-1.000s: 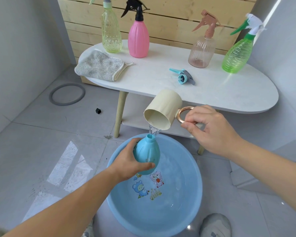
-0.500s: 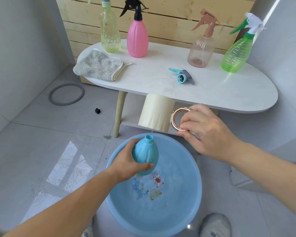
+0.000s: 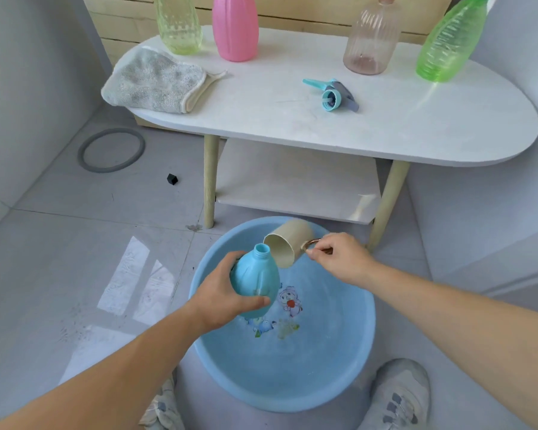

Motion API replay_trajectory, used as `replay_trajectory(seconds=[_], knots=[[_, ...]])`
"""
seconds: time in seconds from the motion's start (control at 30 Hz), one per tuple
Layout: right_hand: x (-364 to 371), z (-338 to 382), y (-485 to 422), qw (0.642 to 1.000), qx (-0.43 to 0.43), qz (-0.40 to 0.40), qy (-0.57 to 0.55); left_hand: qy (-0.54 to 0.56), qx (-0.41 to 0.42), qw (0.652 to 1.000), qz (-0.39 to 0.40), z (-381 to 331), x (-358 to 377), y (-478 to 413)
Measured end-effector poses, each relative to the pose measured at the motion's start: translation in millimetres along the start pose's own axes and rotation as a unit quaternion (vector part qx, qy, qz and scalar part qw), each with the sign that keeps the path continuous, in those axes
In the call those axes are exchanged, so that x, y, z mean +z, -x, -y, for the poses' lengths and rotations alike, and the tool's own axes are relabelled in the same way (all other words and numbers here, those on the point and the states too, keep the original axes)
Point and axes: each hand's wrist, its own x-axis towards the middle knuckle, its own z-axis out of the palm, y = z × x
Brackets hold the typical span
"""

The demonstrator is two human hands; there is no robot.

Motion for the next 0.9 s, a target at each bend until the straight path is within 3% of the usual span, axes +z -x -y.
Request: replay_trajectory(seconds=[0.4, 0.9], knots=[[70.3, -64.5, -36.0, 0.979, -0.073, 0.119, 0.145, -0.039, -0.038, 0.999, 0.006, 31.1, 13.7, -6.3], [86.9, -89.6, -41.2, 0.969, -0.085, 0.139, 0.184, -0.036, -0.055, 0.998, -0.003, 41.6, 11.1, -14.1]])
